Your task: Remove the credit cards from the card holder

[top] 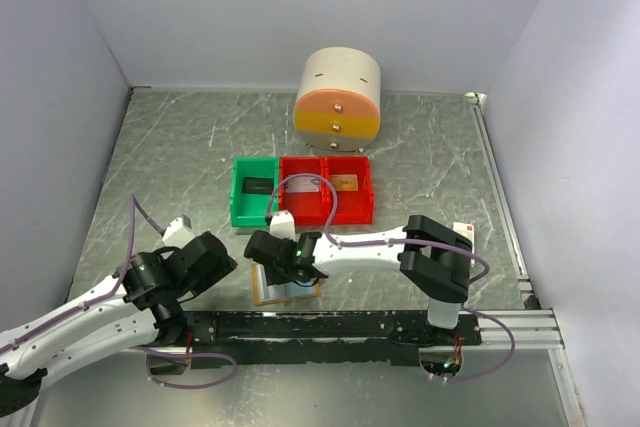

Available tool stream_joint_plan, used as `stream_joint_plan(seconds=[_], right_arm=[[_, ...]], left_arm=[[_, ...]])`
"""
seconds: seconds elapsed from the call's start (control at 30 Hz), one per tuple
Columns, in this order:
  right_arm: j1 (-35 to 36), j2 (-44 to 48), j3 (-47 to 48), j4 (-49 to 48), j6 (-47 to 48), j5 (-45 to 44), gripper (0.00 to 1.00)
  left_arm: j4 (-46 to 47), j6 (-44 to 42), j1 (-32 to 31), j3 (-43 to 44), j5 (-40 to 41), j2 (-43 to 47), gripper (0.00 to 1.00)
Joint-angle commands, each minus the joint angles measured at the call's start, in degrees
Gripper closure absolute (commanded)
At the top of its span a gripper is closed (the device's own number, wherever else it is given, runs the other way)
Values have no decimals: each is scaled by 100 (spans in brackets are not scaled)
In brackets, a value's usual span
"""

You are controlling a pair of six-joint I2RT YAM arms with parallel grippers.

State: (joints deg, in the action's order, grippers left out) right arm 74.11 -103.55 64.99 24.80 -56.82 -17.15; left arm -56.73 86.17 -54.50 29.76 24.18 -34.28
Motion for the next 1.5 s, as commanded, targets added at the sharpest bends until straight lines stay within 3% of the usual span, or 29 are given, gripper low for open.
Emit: stream_joint_plan(seconds=[0.0,0.13,0.27,0.4,0.6,0.7,0.87,1.07,1.37,1.47], right_arm=[[51,-278,170,78,136,26,62],[104,-708,469,498,160,-172,68],[148,-756,416,720,-50,-437,85],[134,-406,17,264,-154,-402,100],[-74,275,-951,-980,-332,132,100],[-127,474,-1069,-1098,-226,171,100],[-94,382,-466,-590,223,28,77],[78,79,87,-76,466,-265,38],[219,-722,584,465,366,-410,35],[223,-817,544,474,292,-383,40]], left_arm=[[201,-97,-17,-65,-40,-48,27],[251,-197,-19,-28,-64,-108,28],[263,-265,-18,12,-72,-140,29],[437,-347,-22,-42,-142,-164,30],[659,-492,-24,-61,-279,-373,31],[613,-471,-18,-20,-282,-481,31],[334,-112,-17,37,-107,-456,29],[-56,252,-24,44,63,-168,28],[-286,425,-21,-7,170,360,29],[-272,378,-17,-12,147,370,29]])
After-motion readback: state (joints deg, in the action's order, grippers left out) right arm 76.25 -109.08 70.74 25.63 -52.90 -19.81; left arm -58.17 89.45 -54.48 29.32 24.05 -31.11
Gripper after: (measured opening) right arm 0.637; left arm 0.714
